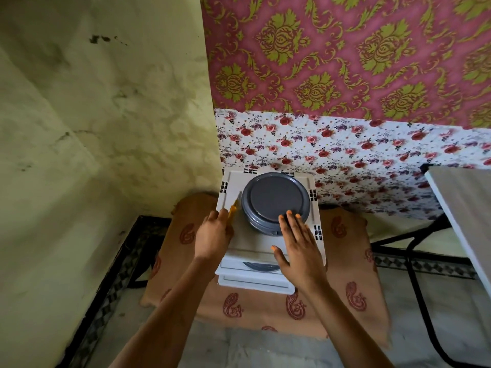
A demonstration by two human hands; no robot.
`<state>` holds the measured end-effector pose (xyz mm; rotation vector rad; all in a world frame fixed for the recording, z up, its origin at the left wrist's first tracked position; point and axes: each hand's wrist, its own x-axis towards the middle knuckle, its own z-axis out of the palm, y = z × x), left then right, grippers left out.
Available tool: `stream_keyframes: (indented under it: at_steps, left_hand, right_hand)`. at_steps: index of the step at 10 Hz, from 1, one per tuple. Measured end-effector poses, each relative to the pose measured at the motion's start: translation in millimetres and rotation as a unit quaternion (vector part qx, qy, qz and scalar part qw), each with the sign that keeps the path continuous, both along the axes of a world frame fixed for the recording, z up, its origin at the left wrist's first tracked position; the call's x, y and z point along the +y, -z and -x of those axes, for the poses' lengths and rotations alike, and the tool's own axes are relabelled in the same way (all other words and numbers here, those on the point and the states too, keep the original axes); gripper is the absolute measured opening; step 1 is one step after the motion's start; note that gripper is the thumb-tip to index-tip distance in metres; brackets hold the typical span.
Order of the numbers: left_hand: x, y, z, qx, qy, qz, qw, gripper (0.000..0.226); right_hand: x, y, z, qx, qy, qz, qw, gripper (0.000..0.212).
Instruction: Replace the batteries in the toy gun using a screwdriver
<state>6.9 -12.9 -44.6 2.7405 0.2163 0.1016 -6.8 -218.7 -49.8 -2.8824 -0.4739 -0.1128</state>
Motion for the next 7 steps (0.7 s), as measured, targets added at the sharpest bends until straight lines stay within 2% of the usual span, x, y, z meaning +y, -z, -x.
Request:
stream_keyframes:
  at_steps: [2, 4, 6, 7]
  left_hand:
    - [-2.9, -5.5, -8.1, 0.023, -0.043, -0.024, 0.999, 0.022]
    - [-4.6, -4.0, -12.5, 0.04, -0.07, 0.01, 0.997, 0.022]
    - [-1.2, -9.7, -7.2, 0.038, -0.084, 0.05, 0.994, 0.03]
    - [-4.0, -12.3, 1.4, -0.001, -0.085, 0.083, 0.993, 0.022]
  right_hand:
    - [1.8, -1.3, 0.4, 0.003, 0.011, -0.003, 1.0, 0.066]
    - [-0.3, -1.9, -2.6, -0.001, 0.001, 0.005, 1.0, 0.067]
    - [-3.3, -14.3, 2.3, 0.039, -0.028, -0.081, 0.996, 0.081]
    - [-6.8, -20.6, 14.4, 0.029, -0.017, -0.148, 0.988, 0.079]
